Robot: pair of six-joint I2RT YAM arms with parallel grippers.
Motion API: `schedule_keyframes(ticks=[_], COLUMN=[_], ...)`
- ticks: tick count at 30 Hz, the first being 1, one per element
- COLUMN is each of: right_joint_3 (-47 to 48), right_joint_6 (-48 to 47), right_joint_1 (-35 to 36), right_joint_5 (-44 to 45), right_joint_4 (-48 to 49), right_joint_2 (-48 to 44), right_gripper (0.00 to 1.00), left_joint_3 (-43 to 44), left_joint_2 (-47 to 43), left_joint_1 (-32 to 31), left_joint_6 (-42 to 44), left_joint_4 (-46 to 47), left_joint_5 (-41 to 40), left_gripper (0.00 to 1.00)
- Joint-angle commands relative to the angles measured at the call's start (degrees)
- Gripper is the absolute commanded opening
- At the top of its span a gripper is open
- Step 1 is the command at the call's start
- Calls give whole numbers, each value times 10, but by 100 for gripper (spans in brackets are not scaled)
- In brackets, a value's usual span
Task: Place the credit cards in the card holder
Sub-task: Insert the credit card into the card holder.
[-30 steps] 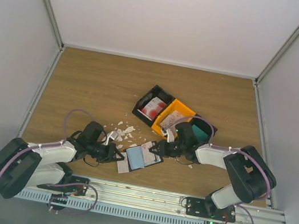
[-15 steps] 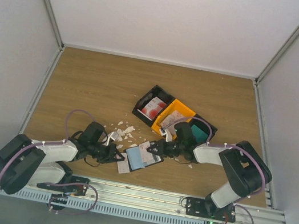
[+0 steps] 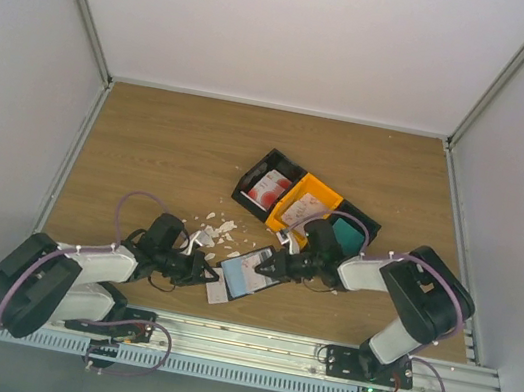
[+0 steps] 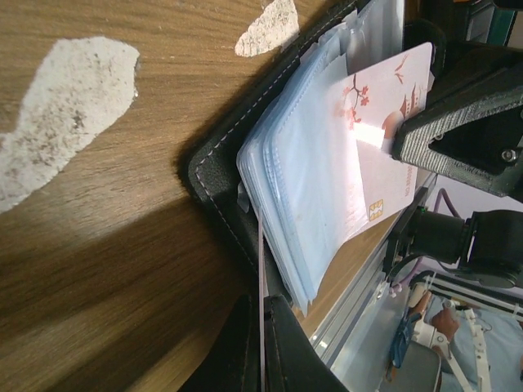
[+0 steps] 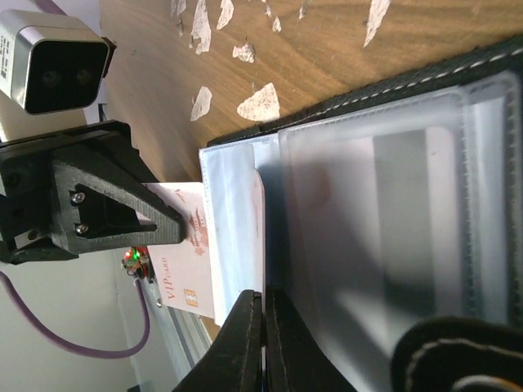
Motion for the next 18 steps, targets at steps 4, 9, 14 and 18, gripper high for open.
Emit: schedule_keyframes(ticks=[4,9,14,18], right_joint_3=[-6,1,6,8], right_joint_6=[7,2,-1,-5], right_joint_1=[23,35,46,51], right_joint_5=[-2,13,47,76], right_joint_4=[32,25,-1,-19], right_joint_2=[27,24,-5,-15], right_gripper=[7,14,26,27], left_joint_3=[-6,-7,-8,-7], left_joint_2=[14,15,12,13], left_joint_1=[-4,-5,-4,-4], left_joint_6=[4,5,5,7], left_joint_4=[31,32,34,34], left_joint_5=[-15,-13,-14,-13], left_gripper=[0,0,0,0])
